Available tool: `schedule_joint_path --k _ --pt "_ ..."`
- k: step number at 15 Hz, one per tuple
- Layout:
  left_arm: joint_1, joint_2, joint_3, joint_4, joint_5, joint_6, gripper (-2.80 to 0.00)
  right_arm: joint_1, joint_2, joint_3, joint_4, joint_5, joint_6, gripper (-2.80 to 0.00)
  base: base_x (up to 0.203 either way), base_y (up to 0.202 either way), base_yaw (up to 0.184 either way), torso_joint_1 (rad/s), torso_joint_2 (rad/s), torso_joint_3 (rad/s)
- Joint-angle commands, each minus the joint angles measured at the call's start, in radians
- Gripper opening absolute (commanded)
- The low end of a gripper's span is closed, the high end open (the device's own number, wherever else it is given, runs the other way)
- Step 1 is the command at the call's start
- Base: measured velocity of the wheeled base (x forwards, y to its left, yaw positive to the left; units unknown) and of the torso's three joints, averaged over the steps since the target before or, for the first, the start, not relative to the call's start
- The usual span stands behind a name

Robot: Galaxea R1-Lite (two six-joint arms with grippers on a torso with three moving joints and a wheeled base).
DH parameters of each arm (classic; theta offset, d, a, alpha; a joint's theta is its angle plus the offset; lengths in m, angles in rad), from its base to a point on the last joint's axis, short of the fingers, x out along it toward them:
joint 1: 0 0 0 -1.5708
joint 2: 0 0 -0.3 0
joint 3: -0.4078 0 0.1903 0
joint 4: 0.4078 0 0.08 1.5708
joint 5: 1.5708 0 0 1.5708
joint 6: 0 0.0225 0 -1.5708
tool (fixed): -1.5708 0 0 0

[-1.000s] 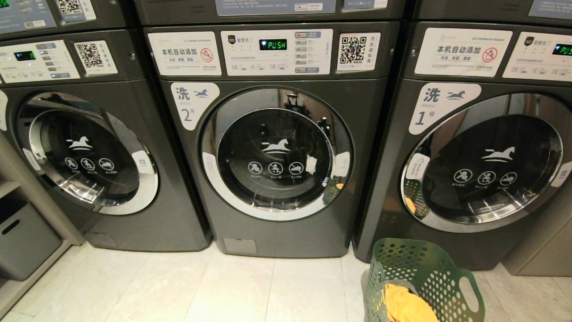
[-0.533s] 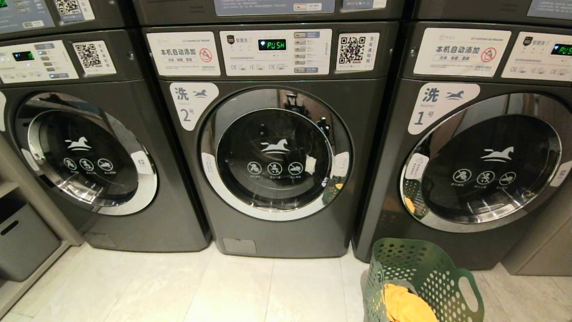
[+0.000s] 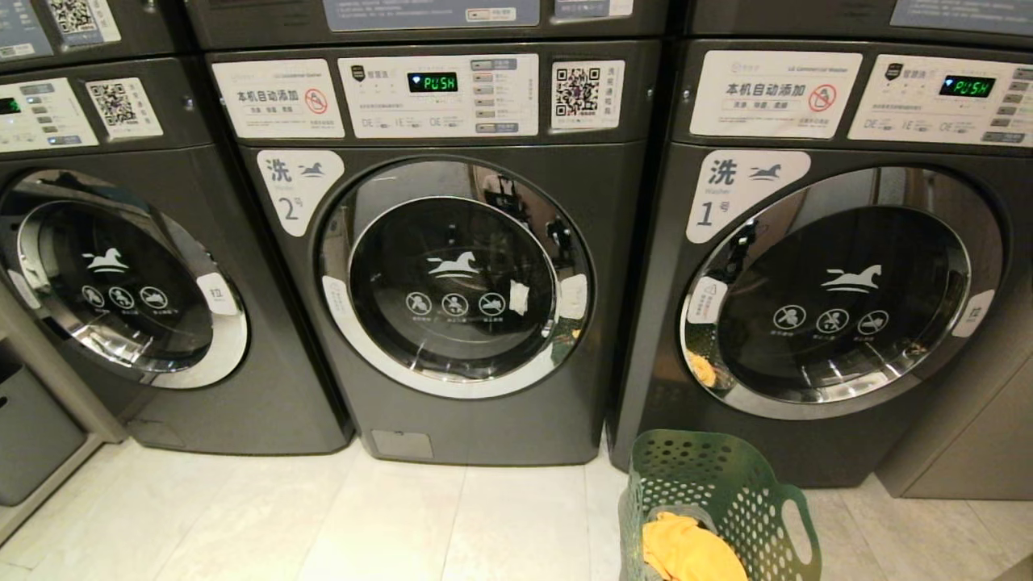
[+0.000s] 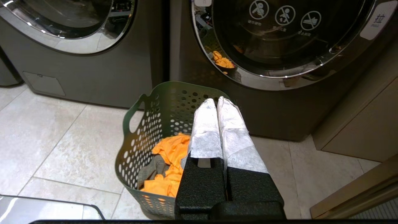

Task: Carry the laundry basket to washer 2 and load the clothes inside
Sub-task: Open the lid of the washing machine

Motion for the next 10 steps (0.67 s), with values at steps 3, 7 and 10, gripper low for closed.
schedule_joint_path --k 3,7,10 --pt "0.0 0.0 0.0 0.001 0.001 0.0 -2.8 0.001 0.002 0.0 0.0 0.0 -0.001 -2.8 0.0 -0.195 0.002 0.004 0.0 0.0" --pt "0.0 0.0 0.0 0.001 -0.001 0.0 -2.8 0.001 0.002 0.0 0.0 -0.001 -0.001 -2.8 0.0 -0.194 0.003 0.005 0.0 0.001" --pt "0.0 0.0 0.0 0.001 -0.001 0.0 -2.8 0.001 0.002 0.0 0.0 -0.002 -0.001 -2.8 0.0 -0.197 0.0 -0.001 0.0 0.001"
